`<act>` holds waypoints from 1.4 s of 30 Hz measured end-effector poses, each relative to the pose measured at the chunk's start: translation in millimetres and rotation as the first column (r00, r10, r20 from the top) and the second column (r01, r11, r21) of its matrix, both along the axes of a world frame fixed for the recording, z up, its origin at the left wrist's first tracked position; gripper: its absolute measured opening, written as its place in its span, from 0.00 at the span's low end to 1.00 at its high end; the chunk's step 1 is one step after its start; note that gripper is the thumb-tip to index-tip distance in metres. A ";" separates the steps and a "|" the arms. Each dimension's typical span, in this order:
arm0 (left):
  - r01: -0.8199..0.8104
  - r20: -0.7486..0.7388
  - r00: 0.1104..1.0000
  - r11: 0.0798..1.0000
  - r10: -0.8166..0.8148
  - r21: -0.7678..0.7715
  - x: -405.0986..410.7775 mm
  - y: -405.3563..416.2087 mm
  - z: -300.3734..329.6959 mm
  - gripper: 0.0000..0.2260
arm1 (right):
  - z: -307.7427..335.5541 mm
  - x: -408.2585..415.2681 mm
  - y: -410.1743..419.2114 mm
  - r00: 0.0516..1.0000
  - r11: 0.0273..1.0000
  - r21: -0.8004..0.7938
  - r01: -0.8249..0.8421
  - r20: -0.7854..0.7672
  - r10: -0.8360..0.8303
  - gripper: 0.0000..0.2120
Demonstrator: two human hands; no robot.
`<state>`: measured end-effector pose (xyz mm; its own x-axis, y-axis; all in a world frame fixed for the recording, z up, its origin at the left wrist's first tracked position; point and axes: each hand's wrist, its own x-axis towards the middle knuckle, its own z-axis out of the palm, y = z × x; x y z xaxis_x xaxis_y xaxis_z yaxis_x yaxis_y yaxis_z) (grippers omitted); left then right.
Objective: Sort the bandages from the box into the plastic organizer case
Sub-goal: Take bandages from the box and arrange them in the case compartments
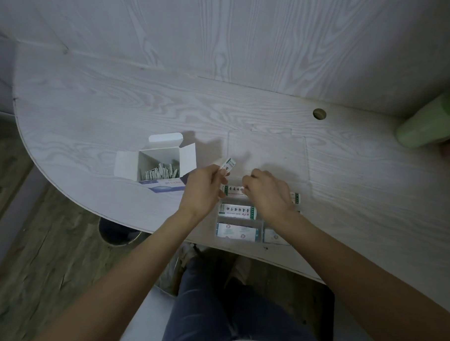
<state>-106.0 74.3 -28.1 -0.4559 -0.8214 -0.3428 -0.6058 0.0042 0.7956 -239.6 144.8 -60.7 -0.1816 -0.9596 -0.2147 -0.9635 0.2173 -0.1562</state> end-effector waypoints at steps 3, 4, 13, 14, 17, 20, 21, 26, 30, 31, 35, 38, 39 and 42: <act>0.020 0.000 1.000 1.000 -0.020 0.001 -5.7 2.0 0.1 0.11 | -1.1 0.9 -0.6 0.999 1.000 0.019 -0.020 -0.033 0.021 0.09; 0.037 0.006 0.999 0.999 -0.037 -0.005 -7.9 2.7 0.3 0.11 | 0.4 0.0 1.5 1.000 1.000 0.012 -0.010 -0.022 0.010 0.10; 0.275 -0.070 0.960 0.959 -0.271 0.061 -39.5 11.7 5.3 0.04 | 47.3 -46.8 22.2 0.558 0.894 -0.002 0.448 0.782 -0.278 0.06; 0.292 -0.080 0.955 0.954 -0.287 0.068 -46.0 14.3 6.6 0.04 | 47.1 -53.0 24.5 0.582 0.891 -0.026 0.454 0.765 -0.274 0.03; 0.270 -0.087 0.961 0.958 -0.262 0.097 -63.0 22.2 7.6 0.03 | 42.3 -72.5 38.8 0.564 0.836 -0.036 0.548 0.754 -0.337 0.05; 0.266 -0.014 0.964 0.963 -0.266 0.039 -72.6 27.0 -0.6 0.03 | 36.3 -86.5 56.1 0.553 0.796 -0.047 0.603 0.744 -0.375 0.07; 0.269 0.013 0.963 0.963 -0.270 0.023 -73.6 27.7 -3.5 0.03 | 32.8 -87.7 59.2 0.559 0.797 -0.036 0.603 0.732 -0.390 0.07; 0.358 0.233 0.916 0.926 -0.325 -0.117 -84.0 33.0 -15.5 0.05 | 12.7 -87.6 67.0 0.622 0.787 0.005 0.617 0.610 -0.491 0.07; 0.469 0.416 0.837 0.858 -0.356 -0.209 -87.1 34.9 -20.3 0.06 | 8.5 -80.6 68.1 0.719 0.823 0.024 0.568 0.472 -0.510 0.04; 0.496 0.455 0.813 0.841 -0.363 -0.217 -87.2 35.6 -21.1 0.07 | 7.3 -79.0 68.6 0.754 0.837 0.017 0.547 0.426 -0.501 0.04; 0.575 0.547 0.746 0.782 -0.380 -0.241 -86.6 38.9 -22.7 0.11 | 2.9 -73.6 68.5 0.856 0.885 -0.021 0.465 0.265 -0.443 0.07; 0.604 0.613 0.706 0.753 -0.354 -0.261 -86.9 39.8 -24.3 0.11 | 0.9 -71.5 67.6 0.897 0.912 -0.019 0.411 0.186 -0.400 0.08; 0.613 0.635 0.692 0.745 -0.345 -0.264 -87.2 39.6 -24.6 0.10 | 0.2 -71.1 67.4 0.907 0.919 -0.018 0.395 0.166 -0.386 0.08; 0.637 0.659 0.668 0.723 -0.345 -0.266 -88.0 39.1 -23.6 0.09 | 0.0 -69.9 66.6 0.925 0.930 -0.003 0.366 0.105 -0.364 0.09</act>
